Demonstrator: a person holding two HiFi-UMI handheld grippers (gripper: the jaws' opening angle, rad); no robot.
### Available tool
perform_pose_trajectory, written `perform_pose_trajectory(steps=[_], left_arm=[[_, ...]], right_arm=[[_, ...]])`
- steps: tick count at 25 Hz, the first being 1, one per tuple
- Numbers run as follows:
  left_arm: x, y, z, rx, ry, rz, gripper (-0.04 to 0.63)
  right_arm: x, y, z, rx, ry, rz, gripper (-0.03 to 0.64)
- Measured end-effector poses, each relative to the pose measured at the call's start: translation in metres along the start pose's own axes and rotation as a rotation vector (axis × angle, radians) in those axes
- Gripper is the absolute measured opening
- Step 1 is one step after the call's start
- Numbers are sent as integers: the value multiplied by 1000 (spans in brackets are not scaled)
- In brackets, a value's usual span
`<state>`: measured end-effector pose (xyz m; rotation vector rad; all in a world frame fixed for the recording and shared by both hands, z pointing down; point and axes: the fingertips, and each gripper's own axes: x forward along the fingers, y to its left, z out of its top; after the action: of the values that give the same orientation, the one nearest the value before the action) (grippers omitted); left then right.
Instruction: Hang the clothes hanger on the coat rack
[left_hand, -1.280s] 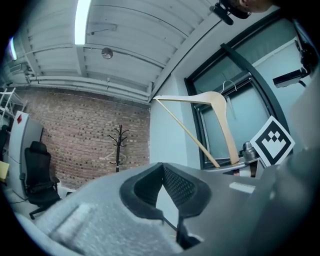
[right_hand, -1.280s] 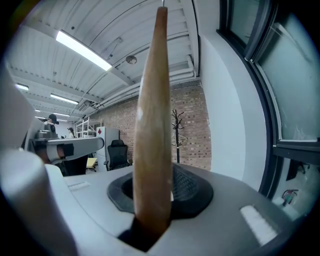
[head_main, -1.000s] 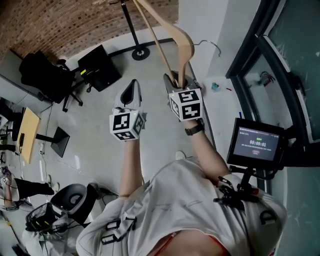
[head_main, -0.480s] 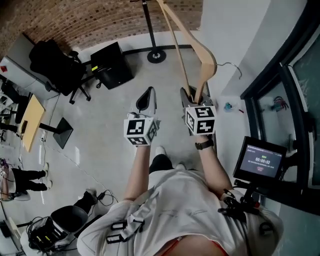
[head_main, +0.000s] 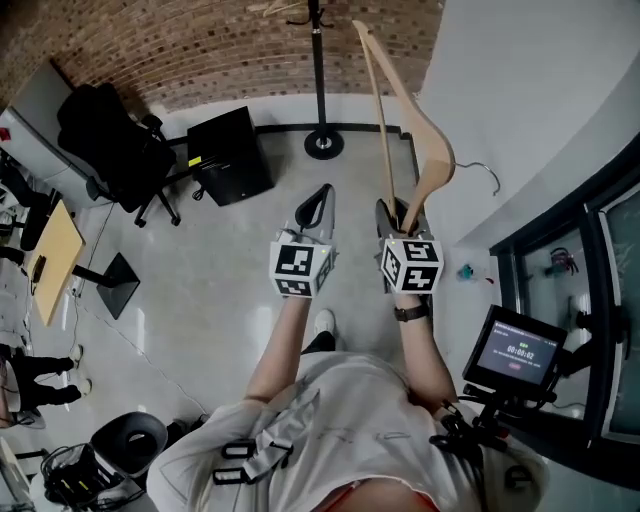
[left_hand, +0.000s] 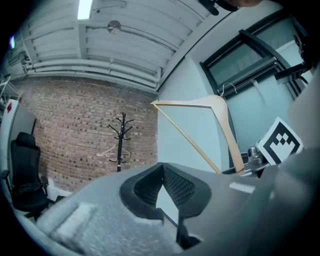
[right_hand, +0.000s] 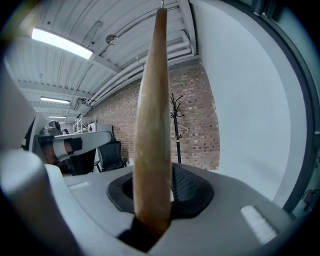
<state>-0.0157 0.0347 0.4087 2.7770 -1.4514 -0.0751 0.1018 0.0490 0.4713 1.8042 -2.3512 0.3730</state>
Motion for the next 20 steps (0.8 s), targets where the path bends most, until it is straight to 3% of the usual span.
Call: perform_pose_trajectory(steps=[6,13,20], left_arm=[[60,67,6,-4,-42,-23,0],[104,127,-4,-49,-20,-20,0],[141,151,-16,-64,-16,-7,0]], right_arm=[[89,5,30,-21,-29,-11,98],[165,20,50,24,-3,41,100],[208,1,49,15,16,43,100]])
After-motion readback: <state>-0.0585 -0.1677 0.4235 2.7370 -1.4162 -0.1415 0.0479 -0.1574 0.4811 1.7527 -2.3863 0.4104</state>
